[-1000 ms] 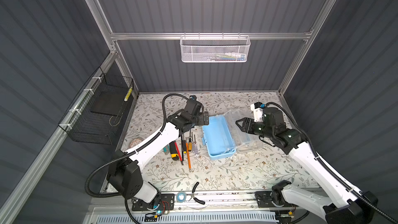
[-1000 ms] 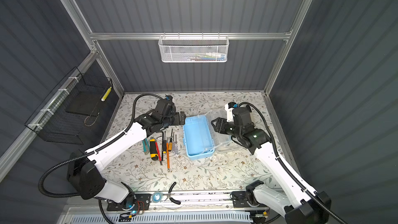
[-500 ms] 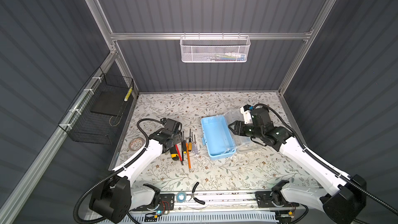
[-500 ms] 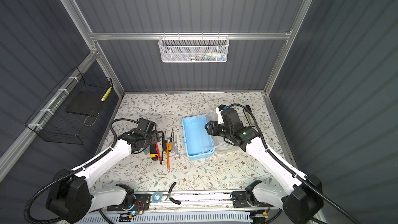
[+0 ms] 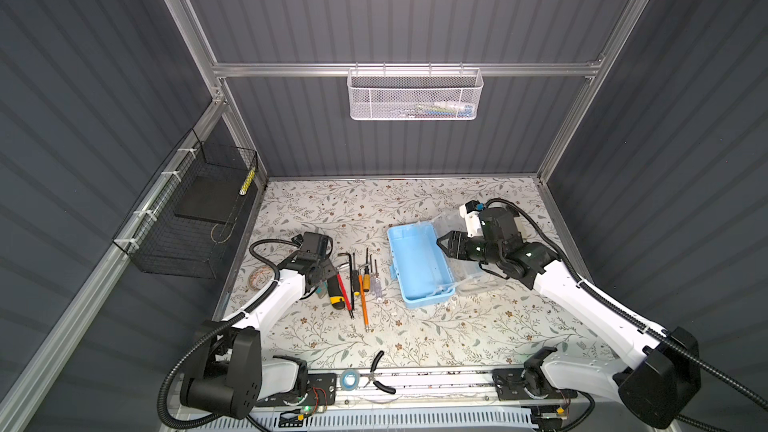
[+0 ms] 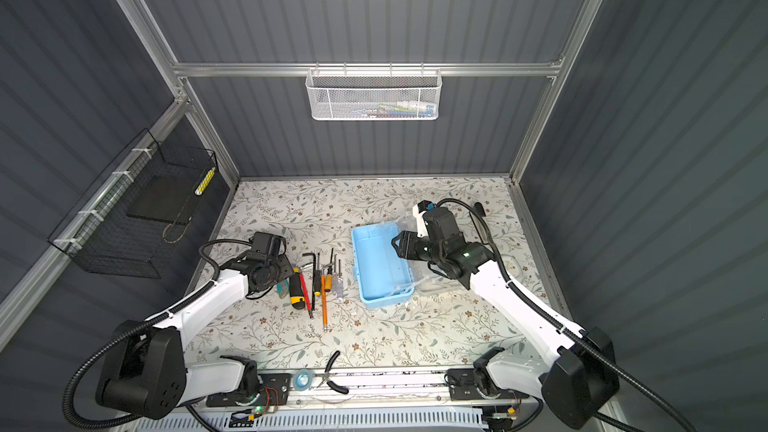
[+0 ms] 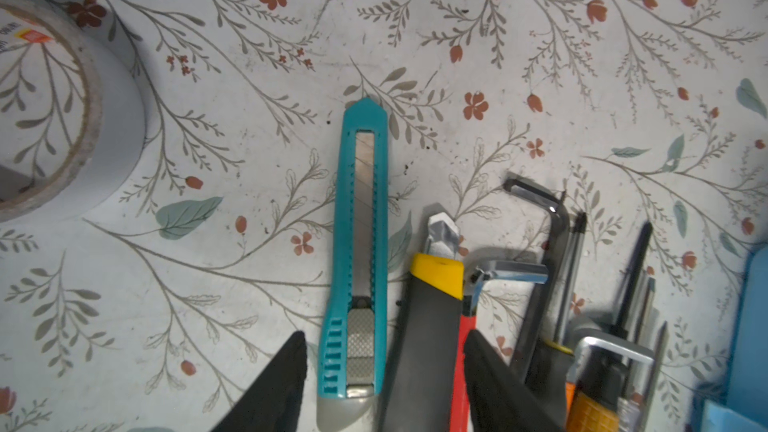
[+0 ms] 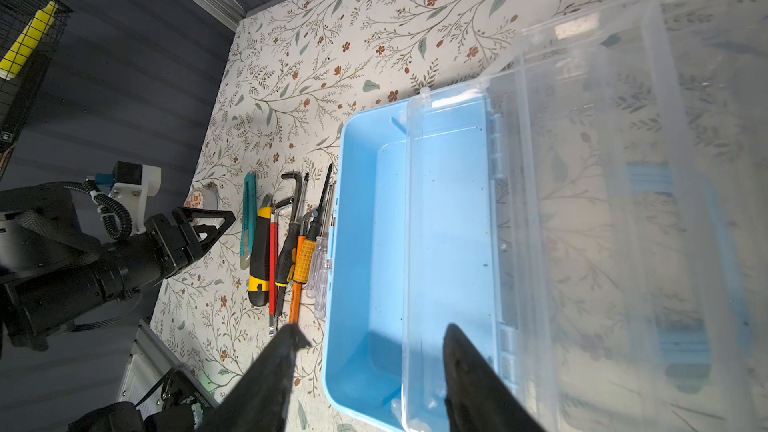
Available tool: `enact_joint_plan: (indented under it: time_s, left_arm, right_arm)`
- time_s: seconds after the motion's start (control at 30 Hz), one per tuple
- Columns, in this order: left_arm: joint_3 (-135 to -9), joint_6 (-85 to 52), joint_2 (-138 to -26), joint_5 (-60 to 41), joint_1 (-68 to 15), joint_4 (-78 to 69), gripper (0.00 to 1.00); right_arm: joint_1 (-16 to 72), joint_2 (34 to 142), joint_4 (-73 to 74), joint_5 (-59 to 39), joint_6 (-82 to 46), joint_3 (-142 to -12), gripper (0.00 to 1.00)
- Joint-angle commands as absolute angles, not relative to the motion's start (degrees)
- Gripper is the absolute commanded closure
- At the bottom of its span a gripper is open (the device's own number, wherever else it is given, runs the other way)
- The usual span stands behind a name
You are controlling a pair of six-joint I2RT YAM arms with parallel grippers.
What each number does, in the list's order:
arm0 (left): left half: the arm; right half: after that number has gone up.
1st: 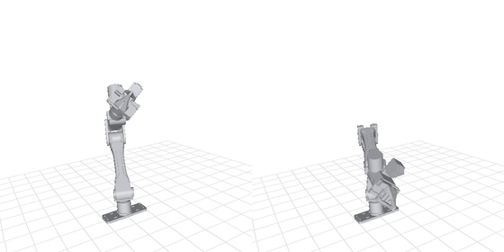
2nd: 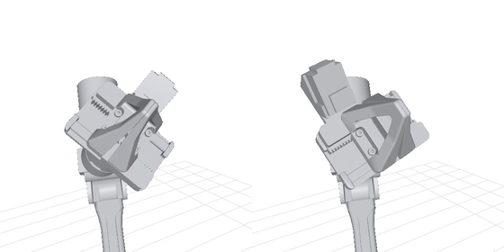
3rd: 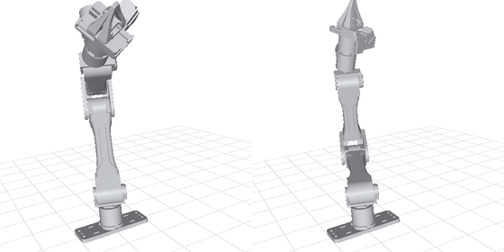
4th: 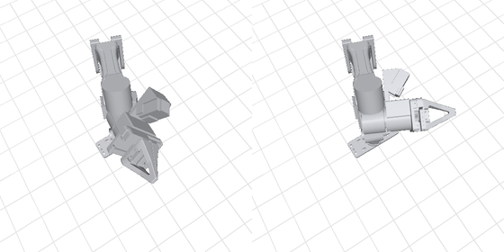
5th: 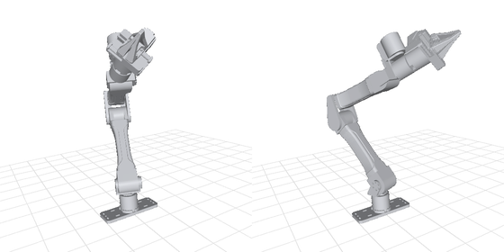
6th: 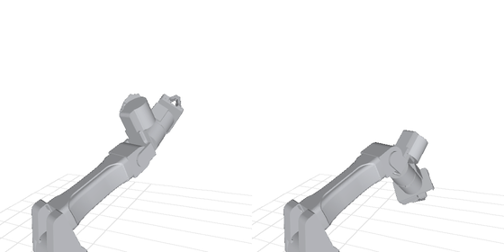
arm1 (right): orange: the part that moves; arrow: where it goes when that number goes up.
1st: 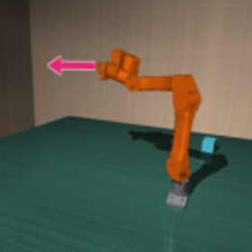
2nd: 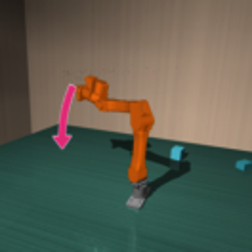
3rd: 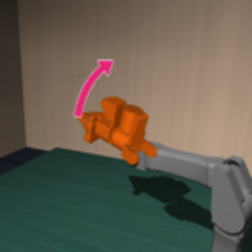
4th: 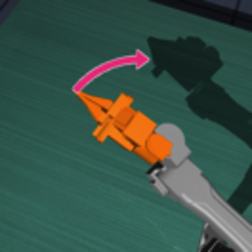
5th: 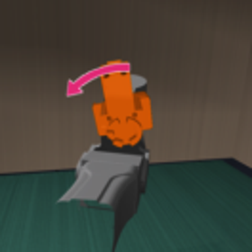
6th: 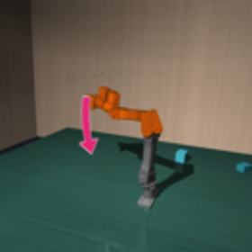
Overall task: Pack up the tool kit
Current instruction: 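Release the lid with the left gripper while the right gripper withdraws, then lower the left gripper onto the teal utility knife and close on it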
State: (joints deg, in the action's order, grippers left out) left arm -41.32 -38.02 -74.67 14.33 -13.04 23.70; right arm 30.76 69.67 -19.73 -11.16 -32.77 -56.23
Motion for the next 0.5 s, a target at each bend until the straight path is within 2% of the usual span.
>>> enact_joint_plan:
  time_s: [0.0,0.47]
  left_arm:
    - [-40.18,-35.5,-76.9,12.29,-11.27,20.73,0.41]
    - [-40.17,-32.52,-83.15,8.55,-7.91,16.08,0.46]
  right_arm:
    - [31.03,70.22,-18.73,-11.76,-32.87,-55.39,0.43]
    - [31.05,71.4,-18.16,-12.13,-33.22,-55.98,0.44]
